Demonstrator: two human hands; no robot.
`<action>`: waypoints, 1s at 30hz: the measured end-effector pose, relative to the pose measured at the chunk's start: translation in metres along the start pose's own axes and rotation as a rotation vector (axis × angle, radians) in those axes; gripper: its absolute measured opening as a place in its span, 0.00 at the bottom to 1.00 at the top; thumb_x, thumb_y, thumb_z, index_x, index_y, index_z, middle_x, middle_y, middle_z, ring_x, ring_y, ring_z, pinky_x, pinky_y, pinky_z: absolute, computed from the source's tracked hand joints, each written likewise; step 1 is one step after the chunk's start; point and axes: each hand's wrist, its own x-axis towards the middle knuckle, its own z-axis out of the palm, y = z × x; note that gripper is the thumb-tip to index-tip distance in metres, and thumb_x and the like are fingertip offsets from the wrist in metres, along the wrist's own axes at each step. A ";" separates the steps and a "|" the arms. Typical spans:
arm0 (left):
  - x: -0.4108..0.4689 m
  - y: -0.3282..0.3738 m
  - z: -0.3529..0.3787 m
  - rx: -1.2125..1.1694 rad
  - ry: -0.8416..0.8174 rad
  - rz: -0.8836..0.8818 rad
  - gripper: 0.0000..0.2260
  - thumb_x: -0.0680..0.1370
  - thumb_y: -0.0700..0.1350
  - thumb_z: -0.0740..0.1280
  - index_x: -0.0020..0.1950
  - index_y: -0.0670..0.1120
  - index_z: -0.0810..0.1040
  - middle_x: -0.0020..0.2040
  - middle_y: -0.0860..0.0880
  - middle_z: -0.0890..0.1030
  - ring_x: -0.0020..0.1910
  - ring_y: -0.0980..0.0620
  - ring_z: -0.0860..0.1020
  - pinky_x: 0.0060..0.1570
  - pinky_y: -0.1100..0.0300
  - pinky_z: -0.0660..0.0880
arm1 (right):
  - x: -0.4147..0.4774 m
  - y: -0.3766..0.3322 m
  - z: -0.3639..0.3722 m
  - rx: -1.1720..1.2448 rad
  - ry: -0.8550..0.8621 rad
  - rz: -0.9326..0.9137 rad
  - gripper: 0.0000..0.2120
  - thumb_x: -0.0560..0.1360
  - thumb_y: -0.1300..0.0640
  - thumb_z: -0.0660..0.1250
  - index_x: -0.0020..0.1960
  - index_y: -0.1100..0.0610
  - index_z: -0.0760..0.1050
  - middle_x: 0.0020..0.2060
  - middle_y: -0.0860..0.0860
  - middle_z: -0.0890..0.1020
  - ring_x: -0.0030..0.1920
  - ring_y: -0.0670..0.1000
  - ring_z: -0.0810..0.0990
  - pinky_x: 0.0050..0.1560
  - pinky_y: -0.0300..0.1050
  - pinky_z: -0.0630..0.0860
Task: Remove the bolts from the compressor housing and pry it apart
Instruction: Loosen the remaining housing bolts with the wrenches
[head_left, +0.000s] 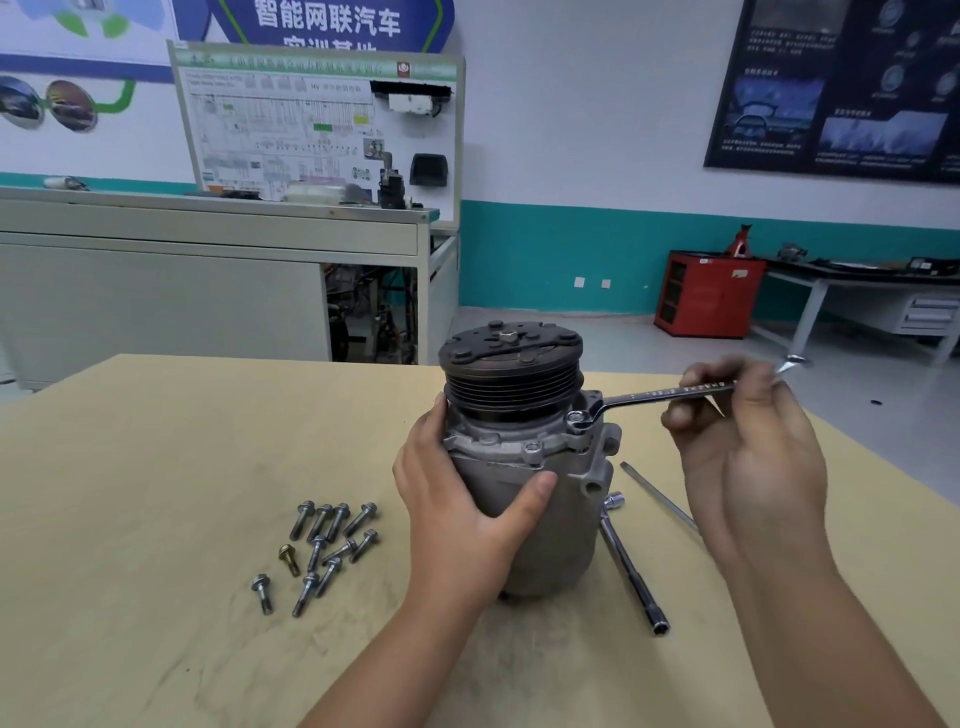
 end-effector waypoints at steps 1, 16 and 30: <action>0.000 0.000 0.000 -0.001 -0.002 -0.004 0.35 0.62 0.69 0.64 0.66 0.69 0.53 0.63 0.73 0.56 0.66 0.65 0.55 0.59 0.81 0.50 | 0.007 0.001 0.001 0.014 0.013 0.025 0.13 0.81 0.55 0.52 0.44 0.58 0.71 0.31 0.48 0.79 0.31 0.45 0.75 0.33 0.36 0.74; -0.001 0.001 0.002 0.010 0.013 -0.001 0.35 0.62 0.69 0.64 0.66 0.69 0.54 0.65 0.62 0.61 0.67 0.63 0.56 0.61 0.78 0.51 | 0.070 0.046 0.015 -0.633 -0.231 0.530 0.12 0.78 0.57 0.63 0.35 0.56 0.75 0.25 0.49 0.73 0.25 0.47 0.69 0.31 0.42 0.64; -0.001 0.001 0.002 0.003 0.001 -0.001 0.38 0.62 0.70 0.64 0.69 0.65 0.53 0.67 0.59 0.61 0.69 0.59 0.55 0.67 0.63 0.55 | 0.058 -0.018 -0.004 0.122 -0.047 0.565 0.09 0.72 0.50 0.63 0.38 0.55 0.75 0.24 0.44 0.71 0.24 0.40 0.67 0.27 0.30 0.66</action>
